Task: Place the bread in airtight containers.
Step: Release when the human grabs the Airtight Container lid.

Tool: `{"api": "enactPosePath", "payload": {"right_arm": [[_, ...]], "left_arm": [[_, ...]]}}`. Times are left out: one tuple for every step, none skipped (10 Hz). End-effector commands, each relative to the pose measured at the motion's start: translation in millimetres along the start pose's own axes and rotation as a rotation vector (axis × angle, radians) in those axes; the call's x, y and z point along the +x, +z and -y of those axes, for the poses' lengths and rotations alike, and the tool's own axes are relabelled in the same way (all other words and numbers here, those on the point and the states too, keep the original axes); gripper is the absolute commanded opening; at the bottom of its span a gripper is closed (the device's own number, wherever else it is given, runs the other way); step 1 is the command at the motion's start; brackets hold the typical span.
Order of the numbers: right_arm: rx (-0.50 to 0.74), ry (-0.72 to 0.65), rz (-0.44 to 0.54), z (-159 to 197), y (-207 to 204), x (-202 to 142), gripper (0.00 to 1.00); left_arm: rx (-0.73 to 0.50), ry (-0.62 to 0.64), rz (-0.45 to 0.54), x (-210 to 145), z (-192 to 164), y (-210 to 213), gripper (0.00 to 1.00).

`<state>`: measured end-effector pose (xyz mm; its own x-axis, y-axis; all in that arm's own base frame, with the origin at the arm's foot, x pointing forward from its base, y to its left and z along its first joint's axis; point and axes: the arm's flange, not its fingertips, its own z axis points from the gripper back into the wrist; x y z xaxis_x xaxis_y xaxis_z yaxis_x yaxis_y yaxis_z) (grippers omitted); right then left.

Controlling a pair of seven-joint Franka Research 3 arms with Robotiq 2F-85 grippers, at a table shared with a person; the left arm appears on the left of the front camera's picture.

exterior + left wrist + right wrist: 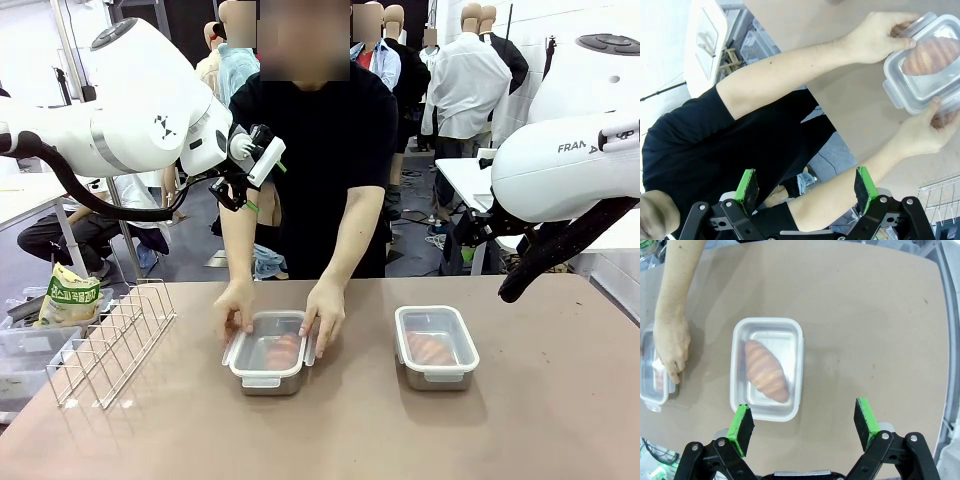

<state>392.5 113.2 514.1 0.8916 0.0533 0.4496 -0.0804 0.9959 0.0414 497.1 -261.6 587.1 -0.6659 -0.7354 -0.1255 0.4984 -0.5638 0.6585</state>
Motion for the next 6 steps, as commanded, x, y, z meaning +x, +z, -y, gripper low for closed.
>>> {"api": "enactPosePath", "payload": {"right_arm": [[0.009,-0.003,-0.004,0.7,-0.6,-0.1,1.00],[0.009,-0.003,-0.004,0.7,-0.6,-0.1,1.00],[0.009,-0.003,-0.004,0.7,-0.6,-0.1,1.00],[0.009,-0.003,-0.004,0.7,-0.6,-0.1,1.00],[0.009,-0.003,-0.004,0.7,-0.6,-0.1,1.00],[0.009,-0.003,-0.004,0.7,-0.6,-0.1,1.00]], "left_arm": [[0.002,0.001,-0.002,-1.0,-0.1,0.7,1.00],[0.002,0.001,-0.002,-1.0,-0.1,0.7,1.00],[0.002,0.001,-0.002,-1.0,-0.1,0.7,1.00],[0.002,0.001,-0.002,-1.0,-0.1,0.7,1.00],[0.002,0.001,-0.002,-1.0,-0.1,0.7,1.00],[0.002,0.001,-0.002,-1.0,-0.1,0.7,1.00]]}}
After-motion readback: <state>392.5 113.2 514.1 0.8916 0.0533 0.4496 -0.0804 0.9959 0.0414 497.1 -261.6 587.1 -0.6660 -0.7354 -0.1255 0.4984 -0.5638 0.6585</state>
